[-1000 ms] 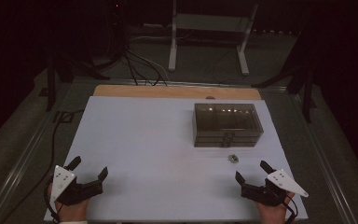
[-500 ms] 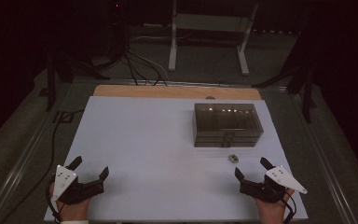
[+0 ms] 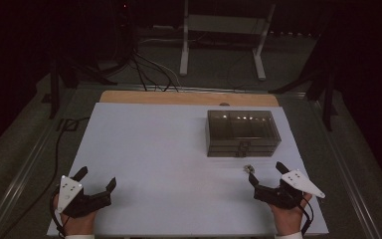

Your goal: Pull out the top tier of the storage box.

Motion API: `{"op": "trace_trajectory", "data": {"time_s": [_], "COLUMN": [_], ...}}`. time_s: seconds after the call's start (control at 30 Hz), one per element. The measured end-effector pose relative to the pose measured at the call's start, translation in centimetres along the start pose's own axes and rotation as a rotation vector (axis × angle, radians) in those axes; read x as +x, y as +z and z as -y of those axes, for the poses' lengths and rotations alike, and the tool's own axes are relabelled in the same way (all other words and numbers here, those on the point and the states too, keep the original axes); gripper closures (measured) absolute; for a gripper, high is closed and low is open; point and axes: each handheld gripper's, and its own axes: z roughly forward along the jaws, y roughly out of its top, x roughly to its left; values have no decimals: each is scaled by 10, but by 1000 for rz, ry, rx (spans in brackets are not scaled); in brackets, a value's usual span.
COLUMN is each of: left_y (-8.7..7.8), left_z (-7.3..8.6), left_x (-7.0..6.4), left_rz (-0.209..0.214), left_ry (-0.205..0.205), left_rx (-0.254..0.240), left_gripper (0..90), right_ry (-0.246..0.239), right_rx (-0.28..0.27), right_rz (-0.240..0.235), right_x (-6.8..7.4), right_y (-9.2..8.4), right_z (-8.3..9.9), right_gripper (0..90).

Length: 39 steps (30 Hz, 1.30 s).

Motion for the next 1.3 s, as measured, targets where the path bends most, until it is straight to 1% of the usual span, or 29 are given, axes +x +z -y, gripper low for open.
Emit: {"op": "trace_trajectory", "data": {"time_s": [0.27, 0.5, 0.7, 0.97, 1.17, 1.23, 1.3], "left_y": [1, 2, 2, 2, 2, 2, 2], "left_z": [1, 1, 1, 1, 1, 1, 1], "left_x": [1, 1, 1, 0, 0, 0, 0], "left_rz": [-2, -2, -3, 1, 1, 1, 2], "left_ry": [-2, -5, -5, 0, 0, 1, 0], "left_rx": [4, 6, 7, 8, 7, 8, 8], "left_gripper": [11, 11, 11, 11, 11, 11, 11], "right_ry": [3, -1, 0, -1, 18, 29, 28], "right_rx": [0, -1, 6, 0, -2, 3, 12], "right_rz": [19, 36, 40, 41, 43, 48, 53], "right_x": [-2, 0, 2, 6, 7, 8, 10], "right_y": [8, 15, 22, 31, 37, 39, 42], "right_z": [-6, -9, -10, -14, -15, -15, -15], "right_gripper": [0, 0, 0, 0, 0, 0, 0]}}
